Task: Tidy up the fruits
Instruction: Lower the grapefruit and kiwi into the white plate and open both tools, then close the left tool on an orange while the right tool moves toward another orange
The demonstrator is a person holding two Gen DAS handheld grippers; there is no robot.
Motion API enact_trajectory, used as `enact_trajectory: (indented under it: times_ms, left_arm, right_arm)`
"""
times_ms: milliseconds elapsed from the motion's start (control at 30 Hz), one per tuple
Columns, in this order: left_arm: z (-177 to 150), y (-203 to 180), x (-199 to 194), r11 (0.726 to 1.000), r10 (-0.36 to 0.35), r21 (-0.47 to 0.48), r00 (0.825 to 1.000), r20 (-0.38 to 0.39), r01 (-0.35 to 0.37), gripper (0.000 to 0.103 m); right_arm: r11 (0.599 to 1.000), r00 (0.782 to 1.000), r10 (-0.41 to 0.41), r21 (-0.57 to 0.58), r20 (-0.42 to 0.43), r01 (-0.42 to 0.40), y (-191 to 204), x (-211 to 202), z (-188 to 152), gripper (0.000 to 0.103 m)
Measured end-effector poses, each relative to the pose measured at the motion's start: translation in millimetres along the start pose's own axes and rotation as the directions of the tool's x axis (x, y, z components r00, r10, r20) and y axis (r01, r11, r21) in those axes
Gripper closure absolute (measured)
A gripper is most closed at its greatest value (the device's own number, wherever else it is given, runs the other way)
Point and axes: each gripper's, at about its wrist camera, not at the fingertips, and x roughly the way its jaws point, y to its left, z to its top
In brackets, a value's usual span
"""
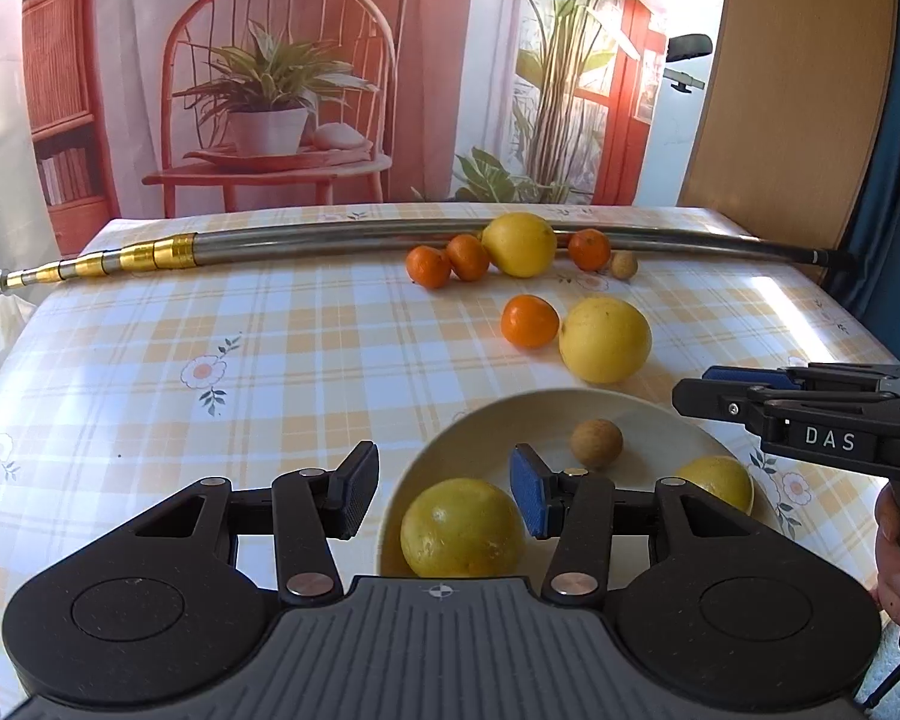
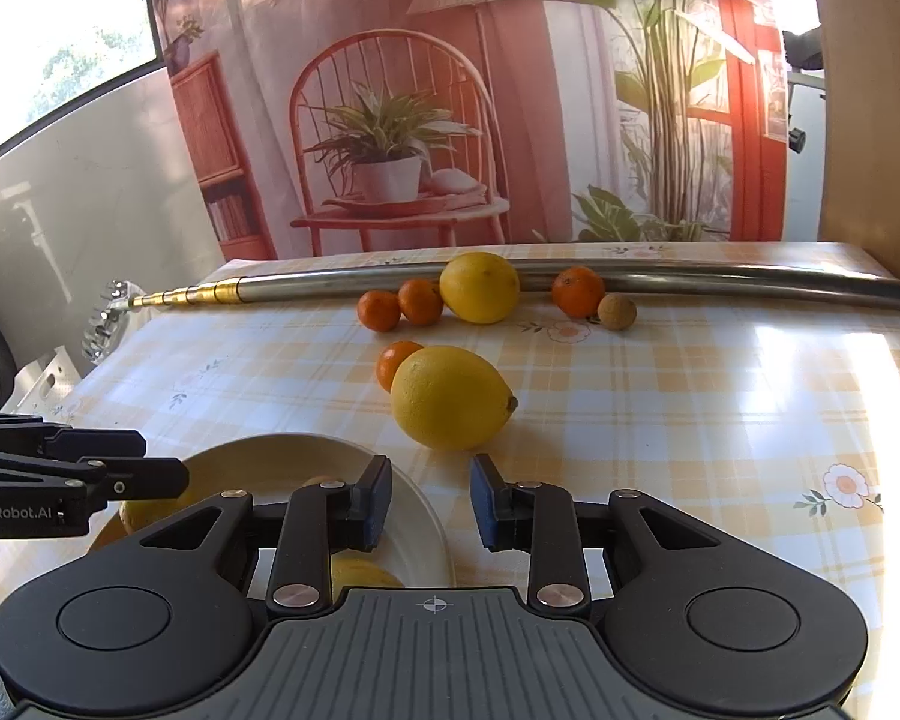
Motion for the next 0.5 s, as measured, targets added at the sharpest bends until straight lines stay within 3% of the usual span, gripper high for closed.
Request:
enact_trajectory:
  times_ms: [267, 500]
  left_arm:
    - [34, 34, -11, 0.995, 0.029, -0.096, 0.998, 0.063, -0.022, 0.052]
    - [66, 47, -14, 0.995, 0.048, -0.09, 0.994, 0.102, -0.039, 0.052]
  right_arm:
    - [0.999, 0.998, -0.048, 0.024, 0.035, 0.047, -19, -4, 11, 0.075]
    - [0.996, 0.993, -0.086, -0.02, 0.077, 0.087, -30, -2, 28, 0.075]
